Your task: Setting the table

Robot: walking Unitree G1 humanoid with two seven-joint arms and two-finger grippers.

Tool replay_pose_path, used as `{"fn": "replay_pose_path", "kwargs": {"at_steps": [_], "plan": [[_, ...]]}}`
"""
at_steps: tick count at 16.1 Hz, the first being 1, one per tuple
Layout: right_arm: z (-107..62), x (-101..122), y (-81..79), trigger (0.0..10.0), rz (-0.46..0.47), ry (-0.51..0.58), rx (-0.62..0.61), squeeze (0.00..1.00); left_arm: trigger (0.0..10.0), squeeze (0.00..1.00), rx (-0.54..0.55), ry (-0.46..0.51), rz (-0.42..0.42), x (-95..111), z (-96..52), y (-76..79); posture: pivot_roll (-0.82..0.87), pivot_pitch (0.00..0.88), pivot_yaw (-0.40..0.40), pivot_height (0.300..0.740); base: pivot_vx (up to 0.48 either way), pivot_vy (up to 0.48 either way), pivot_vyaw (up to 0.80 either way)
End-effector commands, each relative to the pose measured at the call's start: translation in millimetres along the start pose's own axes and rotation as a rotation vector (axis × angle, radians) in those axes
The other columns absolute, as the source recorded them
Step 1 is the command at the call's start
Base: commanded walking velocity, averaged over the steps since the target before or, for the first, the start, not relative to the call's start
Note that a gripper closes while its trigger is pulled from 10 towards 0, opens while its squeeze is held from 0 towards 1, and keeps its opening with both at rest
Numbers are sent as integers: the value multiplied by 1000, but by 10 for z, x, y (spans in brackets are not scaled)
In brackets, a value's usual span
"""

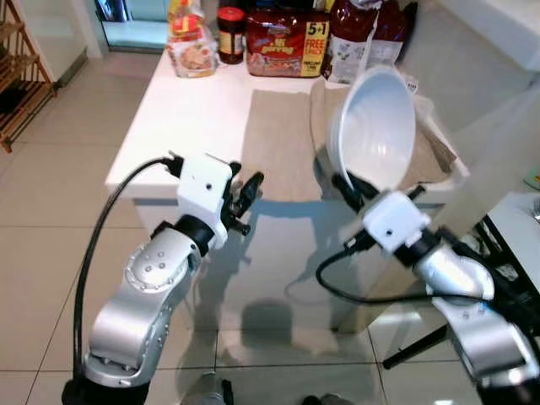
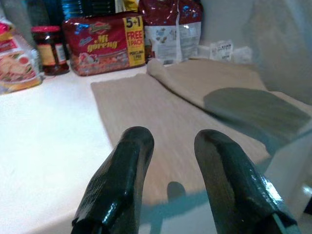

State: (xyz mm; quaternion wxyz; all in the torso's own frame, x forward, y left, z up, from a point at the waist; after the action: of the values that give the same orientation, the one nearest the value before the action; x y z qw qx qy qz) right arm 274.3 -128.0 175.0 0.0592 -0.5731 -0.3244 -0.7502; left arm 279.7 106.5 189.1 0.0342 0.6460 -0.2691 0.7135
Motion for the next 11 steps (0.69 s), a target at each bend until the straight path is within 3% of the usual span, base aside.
{"fn": "replay_pose_path", "kwargs": {"at_steps": [1, 3, 8, 11], "plan": [[-39, 122, 83, 10000, -26, 34, -64, 0, 10000, 0, 12, -6, 4, -43, -1, 0, 62, 3, -42, 740, 0, 0, 0], [-116, 31, 60, 10000, 12, -10, -112, 0, 10000, 0, 13, -3, 12, -52, -6, 19, 62, 2, -40, 740, 0, 0, 0], [-145, -2, 44, 10000, -11, -53, -137, 0, 10000, 0, 19, -6, 11, -73, 27, 35, 53, 16, -35, 740, 0, -468, 0], [-256, -169, 25, 10000, -15, -121, -146, 0, 10000, 0, 11, -18, 26, -114, 9, 49, 55, 16, -35, 740, 0, -480, 0]]}}
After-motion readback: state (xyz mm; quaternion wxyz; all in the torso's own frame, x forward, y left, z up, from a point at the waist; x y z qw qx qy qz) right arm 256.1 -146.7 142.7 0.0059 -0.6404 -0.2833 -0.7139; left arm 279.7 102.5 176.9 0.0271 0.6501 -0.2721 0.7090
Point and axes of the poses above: a point about 5 cm out from each wrist's last joint towards the gripper, its own z axis pointing out of the wrist towards the gripper, its own x axis along the axis of the wrist's last joint, y = z × x, the point moved 2 cm from there along z, pointing out of the wrist towards the gripper, and after that the axes turned 13 degrees about z, right-handed, at the moved point
